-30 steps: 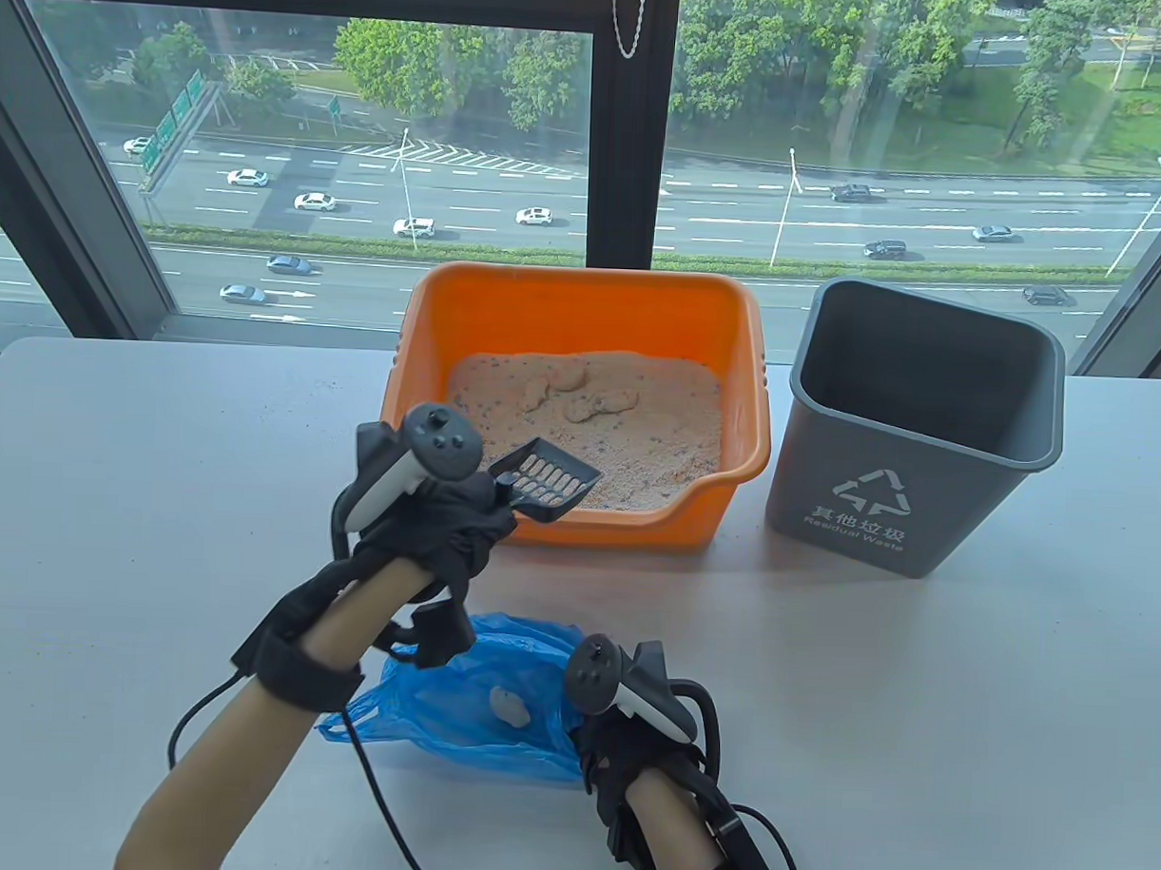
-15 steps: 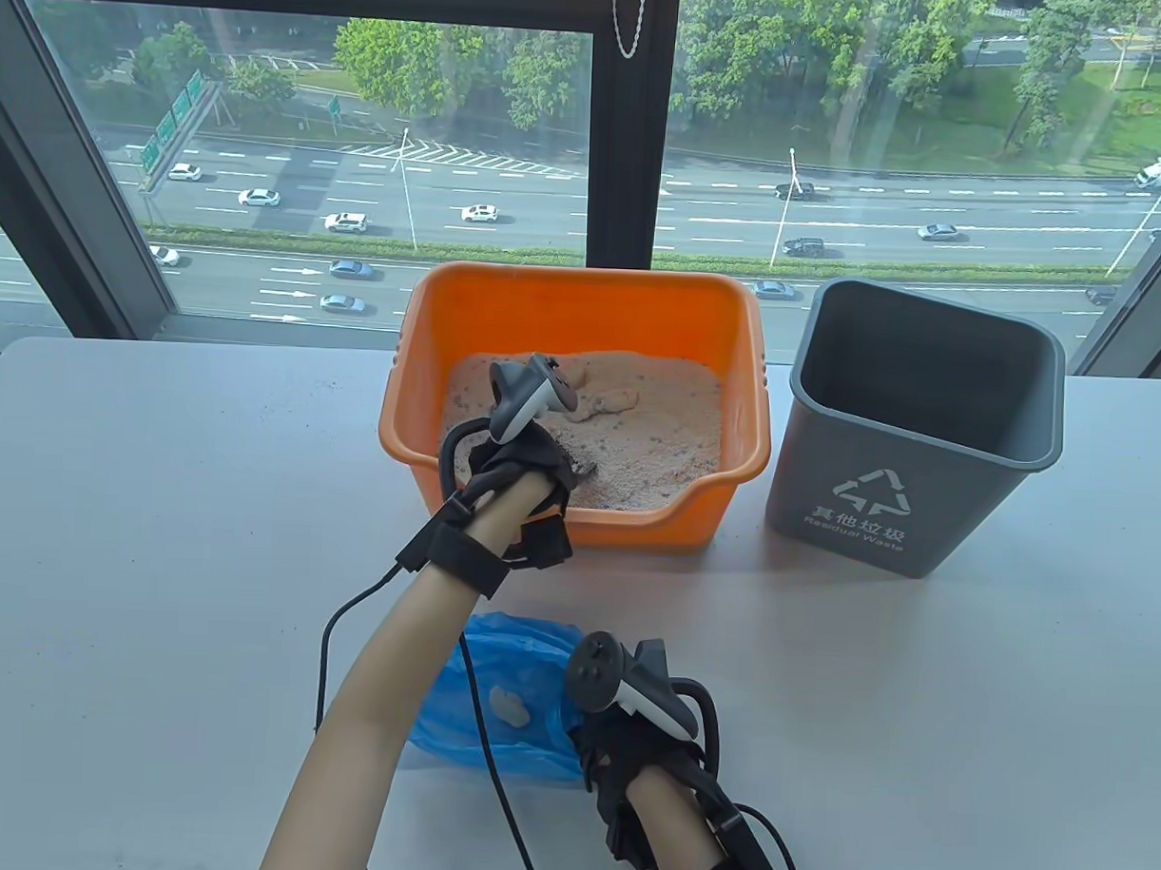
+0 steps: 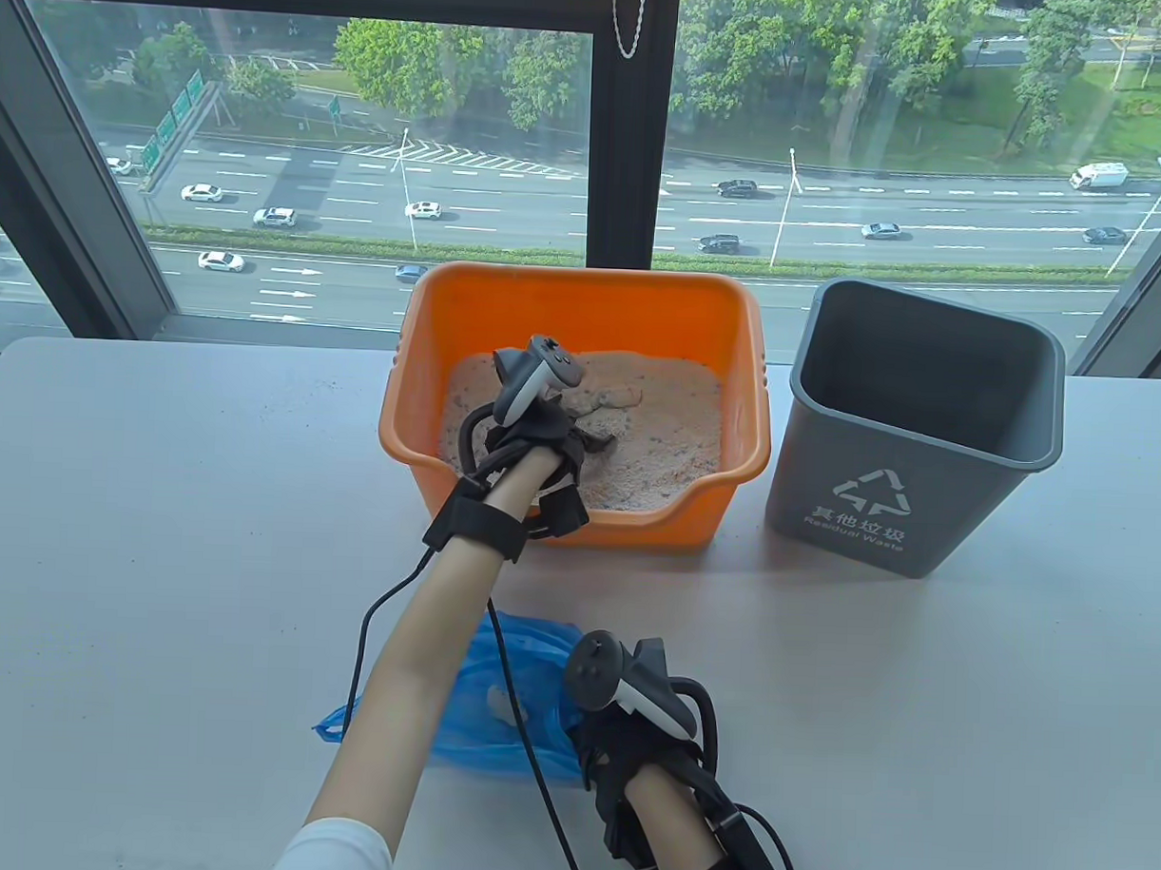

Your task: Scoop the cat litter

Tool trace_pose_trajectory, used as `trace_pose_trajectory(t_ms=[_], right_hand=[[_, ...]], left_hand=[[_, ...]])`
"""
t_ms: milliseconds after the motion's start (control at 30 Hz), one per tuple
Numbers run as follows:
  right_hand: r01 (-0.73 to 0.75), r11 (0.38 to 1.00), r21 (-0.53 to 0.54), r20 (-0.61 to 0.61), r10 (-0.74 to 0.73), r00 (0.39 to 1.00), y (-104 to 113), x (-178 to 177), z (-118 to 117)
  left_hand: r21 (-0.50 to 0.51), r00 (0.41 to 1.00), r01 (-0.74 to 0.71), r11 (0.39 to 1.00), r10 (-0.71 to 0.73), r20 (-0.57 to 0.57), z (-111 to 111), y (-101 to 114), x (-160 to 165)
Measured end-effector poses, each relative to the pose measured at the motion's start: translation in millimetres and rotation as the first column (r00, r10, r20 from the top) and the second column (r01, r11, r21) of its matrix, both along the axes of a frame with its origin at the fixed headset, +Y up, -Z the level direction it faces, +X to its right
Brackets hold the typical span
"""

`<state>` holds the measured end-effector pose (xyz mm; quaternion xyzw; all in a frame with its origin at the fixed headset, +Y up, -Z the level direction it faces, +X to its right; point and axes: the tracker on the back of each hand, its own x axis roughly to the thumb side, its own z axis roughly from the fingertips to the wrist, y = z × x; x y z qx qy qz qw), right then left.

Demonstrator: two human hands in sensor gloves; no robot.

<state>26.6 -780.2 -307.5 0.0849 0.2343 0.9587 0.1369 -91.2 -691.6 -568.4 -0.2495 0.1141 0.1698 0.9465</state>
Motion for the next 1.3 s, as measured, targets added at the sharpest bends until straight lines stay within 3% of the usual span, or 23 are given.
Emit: trace_pose_trajectory(t_ms=[300, 500, 600, 667, 767, 833, 867, 933, 1033, 1100, 1133, 1200, 1300], right_hand=[[0.005, 1.0, 0.001, -0.001, -0.005, 1.0, 0, 0, 0], [0.005, 1.0, 0.004, -0.002, -0.005, 1.0, -1, 1, 0], [0.005, 1.0, 0.004, -0.001, -0.005, 1.0, -1, 1, 0], [0.005, 1.0, 0.004, -0.001, -0.005, 1.0, -1, 1, 0], [0.005, 1.0, 0.005, -0.001, -0.005, 1.0, -1, 1, 0], [0.004, 1.0, 0.005, -0.001, -0.004, 1.0, -1, 1, 0], [0.004, 1.0, 0.005, -0.001, -0.004, 1.0, -1, 1, 0], [0.003, 1.0, 0.006, -0.001, -0.003, 1.0, -1, 1, 0], [0.002, 1.0, 0.007, -0.001, -0.002, 1.0, -1, 1, 0], [0.001, 1.0, 0.007, -0.001, -0.001, 1.0, -1, 1, 0], [0.001, 1.0, 0.007, -0.001, -0.001, 1.0, -1, 1, 0], [0.001, 1.0, 0.008, -0.002, -0.001, 1.0, -1, 1, 0], [0.0, 1.0, 0.007, -0.001, 0.0, 1.0, -1, 1, 1]], left_hand=[[0.138, 0.992, -0.125, 0.983, 0.119, 0.053, 22, 25, -7], [0.348, 0.958, -0.283, 0.894, 0.281, 0.059, 46, 43, -13], [0.287, 0.942, -0.336, 0.897, 0.325, 0.087, 52, 47, -14], [0.363, 0.915, -0.388, 0.847, 0.4, 0.043, 56, 50, -18], [0.281, 0.944, -0.328, 0.902, 0.308, 0.115, 57, 54, -17], [0.425, 0.934, -0.344, 0.837, 0.351, 0.064, 60, 56, -19], [0.422, 0.933, -0.348, 0.837, 0.352, 0.071, 59, 56, -18], [0.286, 0.945, -0.326, 0.901, 0.306, 0.116, 57, 56, -16], [0.393, 0.926, -0.371, 0.842, 0.367, 0.088, 59, 55, -17], [0.3, 0.943, -0.33, 0.895, 0.301, 0.14, 57, 54, -16], [0.298, 0.935, -0.355, 0.886, 0.332, 0.127, 57, 54, -20], [0.404, 0.919, -0.382, 0.831, 0.388, 0.07, 56, 53, -25], [0.296, 0.943, -0.333, 0.895, 0.314, 0.113, 55, 53, -26]])
